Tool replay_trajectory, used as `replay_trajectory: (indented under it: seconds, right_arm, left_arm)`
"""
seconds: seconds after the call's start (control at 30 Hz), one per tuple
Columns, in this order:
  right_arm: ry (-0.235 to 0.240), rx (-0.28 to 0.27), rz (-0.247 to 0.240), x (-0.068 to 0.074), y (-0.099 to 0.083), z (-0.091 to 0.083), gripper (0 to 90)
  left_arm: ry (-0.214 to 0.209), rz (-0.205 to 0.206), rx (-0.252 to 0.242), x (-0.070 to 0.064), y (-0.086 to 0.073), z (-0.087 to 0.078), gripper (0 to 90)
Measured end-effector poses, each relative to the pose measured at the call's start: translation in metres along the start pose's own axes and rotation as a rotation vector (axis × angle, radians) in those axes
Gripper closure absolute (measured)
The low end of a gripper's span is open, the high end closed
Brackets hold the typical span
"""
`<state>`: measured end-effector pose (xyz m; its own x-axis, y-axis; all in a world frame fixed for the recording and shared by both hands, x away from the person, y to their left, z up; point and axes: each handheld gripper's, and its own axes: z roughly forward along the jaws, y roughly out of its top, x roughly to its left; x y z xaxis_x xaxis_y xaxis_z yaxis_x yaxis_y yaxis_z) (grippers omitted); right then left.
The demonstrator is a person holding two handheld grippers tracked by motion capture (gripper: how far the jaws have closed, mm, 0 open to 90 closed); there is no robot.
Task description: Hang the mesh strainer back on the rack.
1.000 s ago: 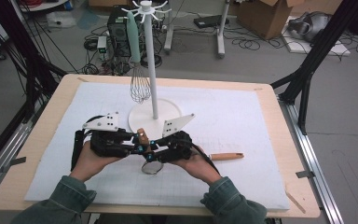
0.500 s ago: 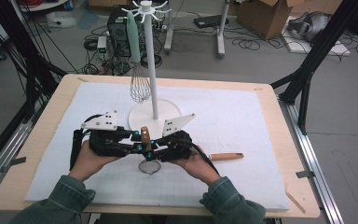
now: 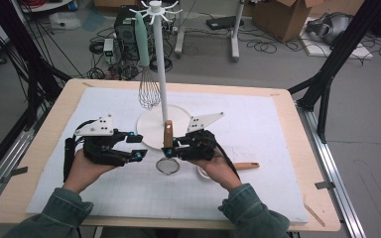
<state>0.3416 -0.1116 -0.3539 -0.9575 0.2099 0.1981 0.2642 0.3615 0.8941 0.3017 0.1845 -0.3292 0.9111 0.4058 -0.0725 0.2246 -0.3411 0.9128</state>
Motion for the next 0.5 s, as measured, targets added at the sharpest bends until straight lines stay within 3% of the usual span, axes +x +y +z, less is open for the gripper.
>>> replay_trajectory:
  seconds: [0.5]
  right_arm:
    - [-0.055,-0.016,0.009,-0.020,0.039,-0.028,71.6]
  left_arm:
    - [0.092,-0.048,0.004,0.006,-0.019,-0.008,33.7]
